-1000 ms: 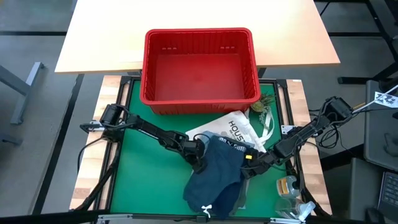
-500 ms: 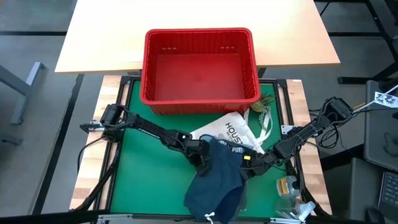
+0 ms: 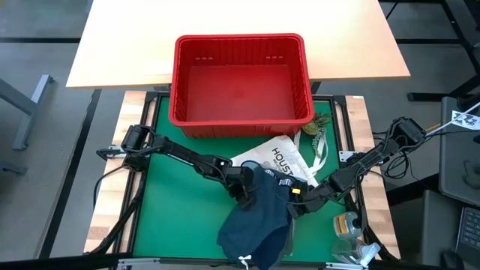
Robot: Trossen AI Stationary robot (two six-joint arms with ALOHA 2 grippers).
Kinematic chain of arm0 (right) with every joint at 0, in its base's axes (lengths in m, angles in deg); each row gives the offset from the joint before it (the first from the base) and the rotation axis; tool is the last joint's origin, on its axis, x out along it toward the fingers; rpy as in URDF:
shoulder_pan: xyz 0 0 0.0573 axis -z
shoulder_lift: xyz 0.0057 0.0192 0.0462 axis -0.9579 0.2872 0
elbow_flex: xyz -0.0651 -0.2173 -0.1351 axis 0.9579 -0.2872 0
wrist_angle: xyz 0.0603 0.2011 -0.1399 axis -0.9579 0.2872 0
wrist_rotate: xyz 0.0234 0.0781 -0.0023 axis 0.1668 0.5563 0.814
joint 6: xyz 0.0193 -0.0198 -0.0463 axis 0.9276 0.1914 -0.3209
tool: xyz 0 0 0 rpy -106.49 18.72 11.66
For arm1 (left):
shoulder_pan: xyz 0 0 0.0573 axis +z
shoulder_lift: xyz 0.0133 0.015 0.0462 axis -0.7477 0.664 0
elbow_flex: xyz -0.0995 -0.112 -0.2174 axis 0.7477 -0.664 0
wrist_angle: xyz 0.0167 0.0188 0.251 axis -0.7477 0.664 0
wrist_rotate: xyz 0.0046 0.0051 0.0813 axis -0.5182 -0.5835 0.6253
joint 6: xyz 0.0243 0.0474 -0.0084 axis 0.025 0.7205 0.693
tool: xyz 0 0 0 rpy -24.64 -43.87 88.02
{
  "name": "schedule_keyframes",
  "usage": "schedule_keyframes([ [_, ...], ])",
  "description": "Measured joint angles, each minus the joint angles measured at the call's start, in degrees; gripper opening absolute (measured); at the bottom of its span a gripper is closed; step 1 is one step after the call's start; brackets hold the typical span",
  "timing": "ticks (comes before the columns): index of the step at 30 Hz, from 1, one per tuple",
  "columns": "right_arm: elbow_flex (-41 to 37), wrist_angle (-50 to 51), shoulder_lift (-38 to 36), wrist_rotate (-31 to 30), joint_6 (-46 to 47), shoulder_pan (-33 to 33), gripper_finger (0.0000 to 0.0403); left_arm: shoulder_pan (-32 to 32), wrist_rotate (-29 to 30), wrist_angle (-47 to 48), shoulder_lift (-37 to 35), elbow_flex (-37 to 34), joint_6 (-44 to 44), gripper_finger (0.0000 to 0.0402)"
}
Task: Fold Laundry from Bin
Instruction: Put the stacked clothes into the red organizer bin
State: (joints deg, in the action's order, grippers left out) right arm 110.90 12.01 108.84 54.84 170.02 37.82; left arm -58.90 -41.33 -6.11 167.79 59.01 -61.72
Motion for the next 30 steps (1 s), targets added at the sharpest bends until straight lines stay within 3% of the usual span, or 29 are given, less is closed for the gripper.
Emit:
schedule_keyframes([
  [30,0.1,-0.6,-3.7,-6.7,0.0,0.8,0.0002,2.7,-3.4,-0.4,0.0,0.1,-0.1,0.0],
])
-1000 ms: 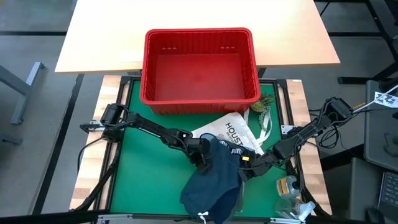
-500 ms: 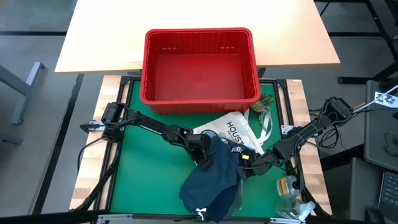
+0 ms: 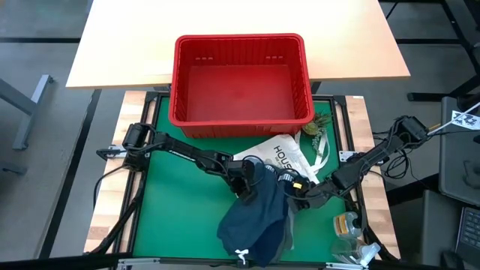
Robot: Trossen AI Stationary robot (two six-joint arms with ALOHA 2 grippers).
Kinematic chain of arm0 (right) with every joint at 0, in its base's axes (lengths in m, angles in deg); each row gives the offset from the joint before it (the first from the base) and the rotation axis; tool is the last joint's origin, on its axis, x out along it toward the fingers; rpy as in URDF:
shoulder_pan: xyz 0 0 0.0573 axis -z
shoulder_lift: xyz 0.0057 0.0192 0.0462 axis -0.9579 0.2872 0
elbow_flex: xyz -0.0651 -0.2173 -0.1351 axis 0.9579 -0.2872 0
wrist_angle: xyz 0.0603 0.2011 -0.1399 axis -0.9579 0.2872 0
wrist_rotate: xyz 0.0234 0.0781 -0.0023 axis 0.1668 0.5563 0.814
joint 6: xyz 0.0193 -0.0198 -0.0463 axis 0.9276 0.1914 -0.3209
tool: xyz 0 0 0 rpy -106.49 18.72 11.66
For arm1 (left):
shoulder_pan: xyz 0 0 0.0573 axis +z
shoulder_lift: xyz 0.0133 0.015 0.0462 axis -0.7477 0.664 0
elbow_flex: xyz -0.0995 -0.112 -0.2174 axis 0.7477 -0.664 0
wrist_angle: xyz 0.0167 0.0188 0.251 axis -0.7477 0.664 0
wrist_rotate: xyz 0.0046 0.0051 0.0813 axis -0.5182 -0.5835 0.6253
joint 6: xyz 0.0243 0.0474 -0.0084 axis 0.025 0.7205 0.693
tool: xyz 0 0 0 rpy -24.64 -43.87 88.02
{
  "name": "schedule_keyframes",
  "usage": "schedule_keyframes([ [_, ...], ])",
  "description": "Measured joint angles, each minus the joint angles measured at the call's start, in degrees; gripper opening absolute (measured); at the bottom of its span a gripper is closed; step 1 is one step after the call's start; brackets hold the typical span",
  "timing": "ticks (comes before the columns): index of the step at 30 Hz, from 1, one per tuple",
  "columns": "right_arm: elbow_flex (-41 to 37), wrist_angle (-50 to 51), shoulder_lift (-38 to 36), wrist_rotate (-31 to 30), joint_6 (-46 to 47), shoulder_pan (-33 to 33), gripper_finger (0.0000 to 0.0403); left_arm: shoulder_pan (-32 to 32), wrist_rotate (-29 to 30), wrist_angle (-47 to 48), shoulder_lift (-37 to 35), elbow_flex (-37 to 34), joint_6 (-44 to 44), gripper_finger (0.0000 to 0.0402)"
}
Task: Fold Laundry from Bin
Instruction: Put the stacked clothes into the red organizer bin
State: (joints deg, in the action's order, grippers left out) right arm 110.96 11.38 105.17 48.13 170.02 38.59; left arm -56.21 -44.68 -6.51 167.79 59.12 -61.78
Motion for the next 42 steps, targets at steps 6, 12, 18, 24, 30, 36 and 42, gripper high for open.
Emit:
schedule_keyframes([
  [6,0.0,-3.2,0.0,0.8,-1.3,2.0,0.0003,0.0,-0.3,-1.0,0.0,0.0,0.0,0.0],
  [12,0.0,-3.6,0.0,1.3,-3.1,2.6,0.0003,0.4,-0.8,-0.8,-1.6,0.0,0.2,0.0],
  [18,0.0,-0.7,0.0,1.9,-3.2,2.6,0.0004,0.2,0.2,0.5,-1.6,0.1,0.2,0.0],
  [24,0.0,5.6,-0.1,3.3,-3.2,2.6,0.0005,-0.5,2.6,2.1,-1.5,0.2,0.2,0.0],
  [30,0.0,6.7,-0.1,3.6,-3.2,2.6,0.0024,-0.6,3.1,2.4,-1.5,0.2,0.6,0.0],
  [36,0.0,7.3,-0.1,6.4,-3.1,2.6,0.0089,-0.6,3.0,2.5,-1.4,0.2,1.7,0.0],
  [42,0.0,14.3,-0.1,7.1,-2.8,2.5,0.0138,-0.9,3.2,2.5,-1.4,0.2,1.7,0.0],
])
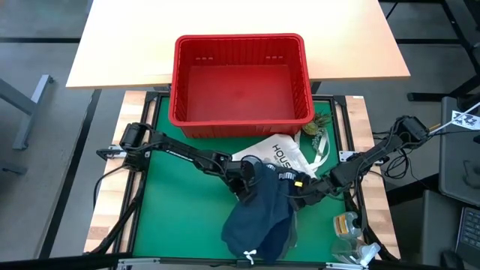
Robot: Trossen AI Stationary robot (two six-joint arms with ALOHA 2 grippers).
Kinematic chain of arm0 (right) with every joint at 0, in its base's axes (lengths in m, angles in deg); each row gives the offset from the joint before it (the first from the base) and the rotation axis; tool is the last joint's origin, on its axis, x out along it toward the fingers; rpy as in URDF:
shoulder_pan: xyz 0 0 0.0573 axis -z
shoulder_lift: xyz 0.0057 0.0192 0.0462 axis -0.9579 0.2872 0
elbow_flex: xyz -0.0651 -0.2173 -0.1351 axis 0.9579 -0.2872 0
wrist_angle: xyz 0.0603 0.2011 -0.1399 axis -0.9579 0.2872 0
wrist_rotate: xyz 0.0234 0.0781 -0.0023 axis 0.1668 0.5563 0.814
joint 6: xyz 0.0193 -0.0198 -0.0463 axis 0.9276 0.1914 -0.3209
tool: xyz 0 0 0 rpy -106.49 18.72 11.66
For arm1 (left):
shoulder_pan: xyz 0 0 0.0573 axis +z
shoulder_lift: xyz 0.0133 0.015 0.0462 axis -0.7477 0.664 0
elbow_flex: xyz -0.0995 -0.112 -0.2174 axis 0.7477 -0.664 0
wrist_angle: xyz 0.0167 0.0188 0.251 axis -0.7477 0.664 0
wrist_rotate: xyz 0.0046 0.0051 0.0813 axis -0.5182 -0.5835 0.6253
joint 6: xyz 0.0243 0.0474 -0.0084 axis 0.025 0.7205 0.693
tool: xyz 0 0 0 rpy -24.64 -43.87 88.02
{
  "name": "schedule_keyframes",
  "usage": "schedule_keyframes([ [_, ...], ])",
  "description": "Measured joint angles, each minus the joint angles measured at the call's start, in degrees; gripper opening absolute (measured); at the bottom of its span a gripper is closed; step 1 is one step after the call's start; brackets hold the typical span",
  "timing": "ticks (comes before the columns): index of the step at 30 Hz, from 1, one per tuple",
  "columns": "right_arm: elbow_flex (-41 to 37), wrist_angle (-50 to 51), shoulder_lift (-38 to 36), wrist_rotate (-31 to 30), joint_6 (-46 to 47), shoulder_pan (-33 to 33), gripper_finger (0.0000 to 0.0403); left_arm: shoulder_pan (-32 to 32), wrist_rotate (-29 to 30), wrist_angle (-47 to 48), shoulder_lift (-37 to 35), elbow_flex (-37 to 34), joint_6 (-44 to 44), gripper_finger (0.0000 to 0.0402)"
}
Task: Fold Laundry from Bin
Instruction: Put the stacked clothes into the red organizer bin
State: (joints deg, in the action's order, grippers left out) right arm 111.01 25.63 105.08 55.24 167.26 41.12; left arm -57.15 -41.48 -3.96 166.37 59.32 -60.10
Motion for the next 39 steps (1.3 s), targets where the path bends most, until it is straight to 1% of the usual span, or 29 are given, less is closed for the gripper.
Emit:
schedule_keyframes([
  [4,0.0,4.6,0.0,-0.1,2.5,0.0,0.0142,-0.3,0.0,0.0,0.0,0.0,0.0,0.0],
  [10,0.0,5.7,0.0,-0.5,2.5,0.0,0.0143,-0.3,0.1,0.0,0.0,-0.1,0.0,0.0],
  [16,0.0,6.2,0.0,7.1,2.7,0.0,0.0143,-0.3,0.1,0.1,0.0,-0.1,0.0,0.0],
  [21,0.0,7.6,0.0,7.8,1.9,0.0,0.0143,-0.3,0.1,0.2,0.0,-0.1,-0.4,0.0],
  [23,-0.1,9.5,0.0,6.7,1.4,0.0,0.0143,-0.3,0.1,0.2,0.0,-0.2,-0.5,0.0],
  [26,-0.1,11.7,0.0,2.8,1.2,0.0,0.0143,-0.3,0.1,0.2,0.0,-0.2,-0.5,0.0],
  [31,-0.1,11.4,0.0,-3.3,0.9,0.0,0.0143,-0.3,0.1,0.2,0.0,-0.2,-0.5,0.0],
  [34,-0.7,10.6,0.7,-5.2,-0.1,0.0,0.0143,-0.3,0.1,0.2,0.0,-0.2,-0.5,0.0],
  [39,-2.6,4.7,2.7,-5.9,0.1,0.0,0.0143,-0.4,0.0,0.4,0.1,-0.2,-0.7,0.0],
])
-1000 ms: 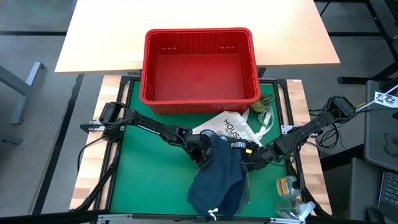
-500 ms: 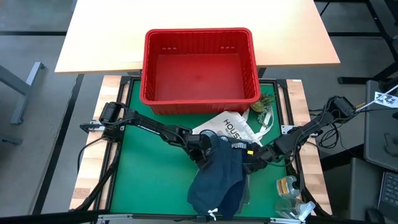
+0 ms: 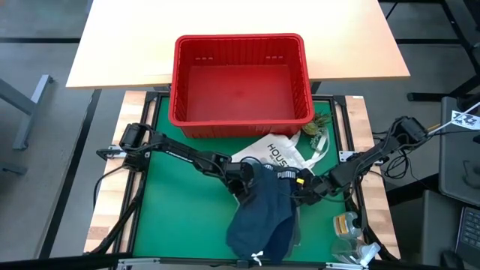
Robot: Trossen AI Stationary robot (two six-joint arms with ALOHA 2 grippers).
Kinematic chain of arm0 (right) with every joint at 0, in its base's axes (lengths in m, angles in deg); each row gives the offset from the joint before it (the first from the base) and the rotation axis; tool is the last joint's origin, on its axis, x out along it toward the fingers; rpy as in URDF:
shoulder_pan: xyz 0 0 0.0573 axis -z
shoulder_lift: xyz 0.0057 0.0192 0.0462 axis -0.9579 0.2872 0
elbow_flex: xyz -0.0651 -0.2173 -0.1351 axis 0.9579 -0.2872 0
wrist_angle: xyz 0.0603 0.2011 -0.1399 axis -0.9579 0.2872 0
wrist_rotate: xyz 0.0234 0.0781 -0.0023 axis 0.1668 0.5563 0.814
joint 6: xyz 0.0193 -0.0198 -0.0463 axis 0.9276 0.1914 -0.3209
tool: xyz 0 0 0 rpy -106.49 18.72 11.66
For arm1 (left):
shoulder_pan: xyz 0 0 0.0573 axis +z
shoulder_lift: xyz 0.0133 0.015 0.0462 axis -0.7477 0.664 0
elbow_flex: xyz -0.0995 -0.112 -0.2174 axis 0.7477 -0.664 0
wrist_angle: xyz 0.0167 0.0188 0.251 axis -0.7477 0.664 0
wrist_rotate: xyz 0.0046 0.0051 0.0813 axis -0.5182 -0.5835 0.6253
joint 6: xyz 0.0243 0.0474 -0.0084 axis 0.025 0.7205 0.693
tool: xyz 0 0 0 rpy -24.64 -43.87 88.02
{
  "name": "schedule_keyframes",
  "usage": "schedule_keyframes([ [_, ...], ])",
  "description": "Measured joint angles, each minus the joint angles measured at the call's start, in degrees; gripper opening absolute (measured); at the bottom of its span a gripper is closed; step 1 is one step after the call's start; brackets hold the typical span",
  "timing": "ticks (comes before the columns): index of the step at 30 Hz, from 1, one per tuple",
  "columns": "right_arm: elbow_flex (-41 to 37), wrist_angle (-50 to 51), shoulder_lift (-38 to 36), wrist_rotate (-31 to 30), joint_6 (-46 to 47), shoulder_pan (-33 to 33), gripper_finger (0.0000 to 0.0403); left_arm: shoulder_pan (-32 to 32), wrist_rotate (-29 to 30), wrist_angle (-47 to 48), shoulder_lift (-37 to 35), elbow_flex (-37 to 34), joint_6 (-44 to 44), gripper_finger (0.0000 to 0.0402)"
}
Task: Fold Laundry from Bin
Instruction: Put the stacked clothes into the red organizer bin
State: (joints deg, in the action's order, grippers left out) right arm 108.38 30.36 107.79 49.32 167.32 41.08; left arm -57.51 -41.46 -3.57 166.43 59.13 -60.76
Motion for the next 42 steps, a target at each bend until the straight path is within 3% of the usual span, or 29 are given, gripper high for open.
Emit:
schedule_keyframes([
  [19,-0.3,-14.1,1.7,-3.7,-0.4,0.0,0.0143,-1.5,1.6,1.0,0.0,-0.1,-1.2,0.0],
  [24,-0.3,-14.4,1.7,-1.6,-0.4,0.0,0.0143,-1.5,2.1,1.7,0.0,-0.1,-1.3,0.0],
  [32,-0.1,-16.1,1.7,8.7,-0.3,0.1,0.0143,-1.5,2.6,1.7,0.0,-0.1,-2.5,0.0],
  [42,0.0,-15.8,1.7,11.7,-1.7,0.0,0.0143,-1.4,2.7,1.7,0.0,-0.1,-2.8,0.0],
])
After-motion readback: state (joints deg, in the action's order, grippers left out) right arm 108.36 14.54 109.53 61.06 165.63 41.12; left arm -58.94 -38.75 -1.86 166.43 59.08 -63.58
